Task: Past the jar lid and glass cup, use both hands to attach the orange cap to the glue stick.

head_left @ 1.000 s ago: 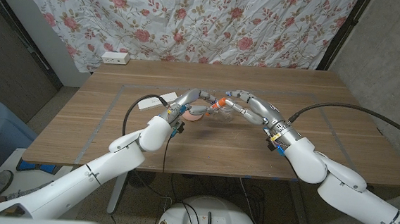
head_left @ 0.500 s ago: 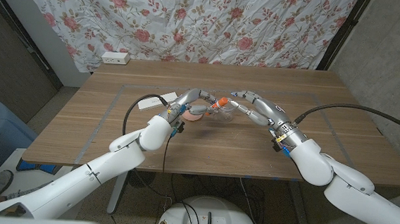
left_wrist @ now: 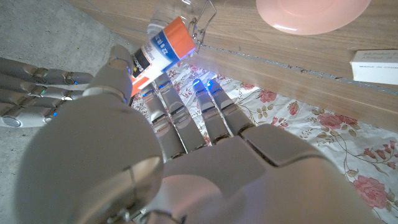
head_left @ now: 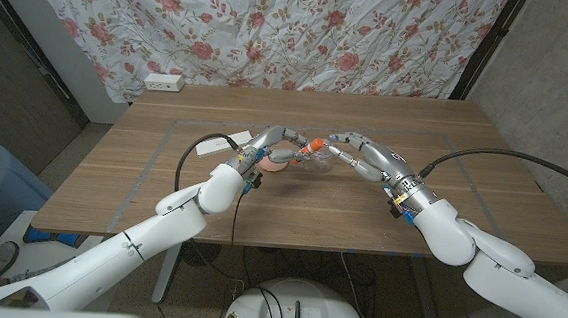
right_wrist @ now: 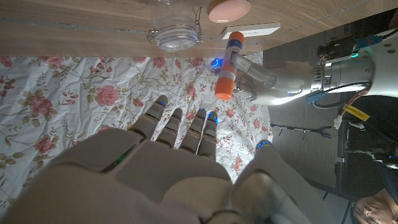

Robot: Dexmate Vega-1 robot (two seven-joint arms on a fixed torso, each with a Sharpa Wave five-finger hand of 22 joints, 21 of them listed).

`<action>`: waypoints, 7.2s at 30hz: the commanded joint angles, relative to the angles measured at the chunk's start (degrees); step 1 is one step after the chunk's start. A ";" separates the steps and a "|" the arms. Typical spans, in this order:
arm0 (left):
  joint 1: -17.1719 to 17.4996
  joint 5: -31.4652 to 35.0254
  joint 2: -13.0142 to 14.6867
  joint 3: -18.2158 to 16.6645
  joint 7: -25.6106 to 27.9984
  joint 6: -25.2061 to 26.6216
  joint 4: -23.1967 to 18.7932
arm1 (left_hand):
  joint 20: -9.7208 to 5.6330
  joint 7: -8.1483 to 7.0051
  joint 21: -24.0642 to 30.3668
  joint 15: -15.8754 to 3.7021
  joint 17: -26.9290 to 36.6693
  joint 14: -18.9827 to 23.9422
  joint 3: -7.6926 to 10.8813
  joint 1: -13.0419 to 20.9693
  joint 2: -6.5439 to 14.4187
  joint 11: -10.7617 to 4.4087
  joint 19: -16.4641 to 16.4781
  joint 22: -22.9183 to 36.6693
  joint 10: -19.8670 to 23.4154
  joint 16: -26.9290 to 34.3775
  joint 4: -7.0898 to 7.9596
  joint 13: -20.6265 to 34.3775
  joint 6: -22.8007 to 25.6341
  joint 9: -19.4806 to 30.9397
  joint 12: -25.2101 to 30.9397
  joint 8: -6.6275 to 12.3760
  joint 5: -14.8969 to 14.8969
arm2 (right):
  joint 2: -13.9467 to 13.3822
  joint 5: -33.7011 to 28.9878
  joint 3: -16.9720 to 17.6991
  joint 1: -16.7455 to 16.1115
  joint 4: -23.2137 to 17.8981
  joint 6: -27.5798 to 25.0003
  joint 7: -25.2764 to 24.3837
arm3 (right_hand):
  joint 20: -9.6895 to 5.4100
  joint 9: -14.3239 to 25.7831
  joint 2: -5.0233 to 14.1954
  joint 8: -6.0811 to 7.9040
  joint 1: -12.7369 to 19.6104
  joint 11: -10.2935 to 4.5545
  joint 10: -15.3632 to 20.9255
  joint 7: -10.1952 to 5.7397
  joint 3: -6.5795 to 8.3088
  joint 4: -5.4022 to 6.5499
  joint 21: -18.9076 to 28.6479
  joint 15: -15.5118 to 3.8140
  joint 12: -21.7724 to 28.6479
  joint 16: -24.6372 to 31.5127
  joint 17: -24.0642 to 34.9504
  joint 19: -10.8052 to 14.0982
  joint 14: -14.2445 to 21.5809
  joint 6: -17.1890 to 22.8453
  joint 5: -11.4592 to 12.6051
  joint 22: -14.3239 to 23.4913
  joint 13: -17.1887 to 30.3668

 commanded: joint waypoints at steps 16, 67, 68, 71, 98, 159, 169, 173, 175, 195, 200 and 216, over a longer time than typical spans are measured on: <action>0.22 -0.13 0.07 -0.03 0.20 0.78 -0.41 | 0.26 1.73 -0.08 -7.28 0.08 0.57 2.06 -1.92 2.32 -0.30 0.36 0.28 0.28 0.03 1.47 0.30 2.72 0.21 0.26 0.35 0.40 | 0.95 -0.04 -3.51 3.85 1.39 0.95 2.69 | -0.06 0.07 -0.17 0.15 -1.88 0.12 -0.29 0.21 -0.14 1.21 -0.04 -1.04 0.14 -0.46 0.40 -0.27 -1.32 0.38 0.52 0.32 0.11; 1.48 1.49 0.22 -0.17 1.56 1.11 -1.94 | 0.00 2.99 0.01 -8.27 0.34 1.54 2.88 -0.83 3.75 -0.21 0.67 0.25 2.19 0.59 1.29 0.37 3.94 0.23 0.87 0.85 0.48 | 0.50 -0.48 -5.03 4.40 1.02 0.84 3.97 | -1.39 0.04 0.69 0.54 -5.05 0.23 1.27 0.54 1.08 3.55 -0.29 -1.16 0.65 -0.61 0.65 -2.47 -2.80 2.10 1.07 0.25 0.08; 1.44 1.54 0.23 -0.14 1.56 0.96 -1.86 | -0.04 3.01 0.03 -8.29 0.34 1.59 2.89 -0.80 3.79 -0.21 0.71 0.25 2.26 0.60 1.28 0.37 3.96 0.23 0.89 0.85 0.48 | 0.48 -0.29 -4.98 4.32 0.92 0.70 4.10 | -1.40 0.04 0.70 0.57 -5.13 0.22 1.33 0.65 1.10 3.61 -0.29 -1.17 0.65 -0.60 0.66 -2.50 -2.81 2.20 1.08 0.25 0.08; 1.43 1.54 0.19 -0.12 1.52 0.95 -1.84 | -0.07 3.02 0.02 -8.31 0.34 1.69 2.90 -0.75 3.80 -0.19 0.71 0.24 2.51 0.62 1.27 0.37 4.00 0.24 0.93 0.86 0.46 | 0.38 -0.06 -4.88 4.03 0.80 0.52 4.11 | -1.36 0.04 0.70 0.57 -5.37 0.39 1.56 0.76 1.13 3.78 -0.27 -1.17 0.71 -0.57 0.68 -2.52 -2.82 2.29 1.09 0.25 0.08; 1.29 2.95 -0.08 -0.09 2.24 1.16 -1.91 | -0.90 4.22 0.16 -9.45 0.61 3.98 3.41 1.41 4.51 -0.13 1.38 0.17 5.58 1.22 0.77 0.30 5.81 0.23 1.41 1.38 0.38 | 0.73 2.69 -5.89 5.07 1.71 1.77 5.69 | -0.96 0.05 0.46 0.72 -6.90 1.04 2.90 1.08 1.47 4.66 -0.09 -1.15 0.84 -0.28 0.58 -2.46 -2.24 3.34 1.24 0.24 0.07; 1.73 1.90 1.55 -0.80 0.60 2.21 -3.13 | -0.80 3.92 -0.03 -9.00 0.36 4.41 2.46 1.11 3.14 -0.09 1.16 0.21 5.29 0.33 1.43 0.20 5.37 0.33 0.45 0.83 0.23 | 0.35 4.44 -2.78 3.76 1.92 2.00 2.68 | -0.78 0.08 -0.09 0.45 -8.59 1.35 3.19 1.18 2.60 4.87 0.23 -1.25 0.31 -0.18 -0.09 -1.92 -1.29 4.26 1.63 0.24 0.11; 1.89 1.92 2.66 -1.37 -0.35 2.78 -4.07 | -0.82 3.58 -0.06 -9.07 0.38 4.36 2.19 1.04 2.76 -0.08 1.11 0.21 5.01 0.29 1.34 0.20 5.34 0.34 0.36 0.79 0.22 | 0.97 5.92 -1.68 3.41 3.04 3.50 1.73 | -0.60 0.09 -0.46 0.46 -8.53 1.62 3.51 1.24 2.84 4.59 0.48 -1.17 0.43 -0.01 -0.32 -1.07 -0.53 4.41 1.66 0.24 0.12; 2.11 1.25 3.28 -1.94 -0.88 2.86 -4.41 | -0.76 3.45 -0.08 -8.96 0.39 4.25 1.99 0.92 2.52 -0.13 1.06 0.22 4.70 0.25 1.34 0.20 5.08 0.34 0.26 0.68 0.21 | 1.23 6.62 -1.23 3.57 3.60 3.60 1.66 | -0.50 0.09 -0.60 0.45 -8.50 1.77 3.52 1.24 2.91 4.48 0.57 -1.13 0.42 0.00 -0.40 -0.74 -0.39 4.44 1.66 0.24 0.13; 2.14 1.19 3.53 -2.09 -1.15 3.24 -4.72 | -0.68 3.44 -0.11 -8.88 0.39 4.28 1.92 0.78 2.49 -0.11 1.00 0.22 4.52 0.25 1.42 0.19 4.90 0.35 0.21 0.61 0.21 | 1.56 7.31 -0.88 3.49 3.89 3.66 1.38 | -0.47 0.09 -0.66 0.44 -8.47 1.75 3.54 1.27 2.94 4.42 0.59 -1.12 0.43 0.03 -0.43 -0.65 -0.24 4.43 1.66 0.24 0.13; 2.27 3.68 7.87 -3.09 -4.04 5.02 -7.70 | -0.51 3.20 -0.18 -8.71 0.27 3.81 1.76 -0.12 2.22 -0.14 0.82 0.23 3.55 -0.04 1.72 0.22 4.20 0.38 0.04 0.38 0.30 | 3.88 10.42 0.55 4.78 6.53 1.88 -0.54 | -0.18 0.11 -1.18 0.45 -7.85 2.88 4.20 1.72 3.67 3.51 0.84 -0.47 0.56 0.16 -0.96 1.05 1.02 4.86 1.61 0.22 0.16; 2.57 4.27 8.83 -3.60 -4.75 5.95 -8.76 | -0.49 3.25 -0.19 -8.66 0.27 3.76 1.73 -0.27 2.21 -0.12 0.79 0.23 3.50 -0.04 1.76 0.23 4.16 0.38 0.05 0.39 0.31 | 4.58 13.06 1.26 4.87 7.53 2.44 -0.80 | -0.11 0.10 -1.16 0.24 -7.84 3.39 3.78 1.68 3.95 3.40 1.11 0.49 0.37 0.15 -1.12 2.23 1.35 4.42 1.59 0.21 0.16; 2.39 8.76 12.43 -3.81 -7.84 7.33 -10.79 | -0.49 3.29 -0.29 -8.47 0.21 3.60 1.81 -0.96 2.18 -0.16 0.54 0.22 3.35 -0.08 1.92 0.26 3.97 0.38 0.11 0.37 0.38 | 8.81 23.36 0.40 9.30 15.11 8.93 1.15 | -1.15 0.09 -1.16 -0.14 -7.97 4.28 1.73 1.88 4.55 3.23 0.76 -0.23 -0.17 -0.26 -1.39 2.71 1.06 3.15 1.51 0.19 0.14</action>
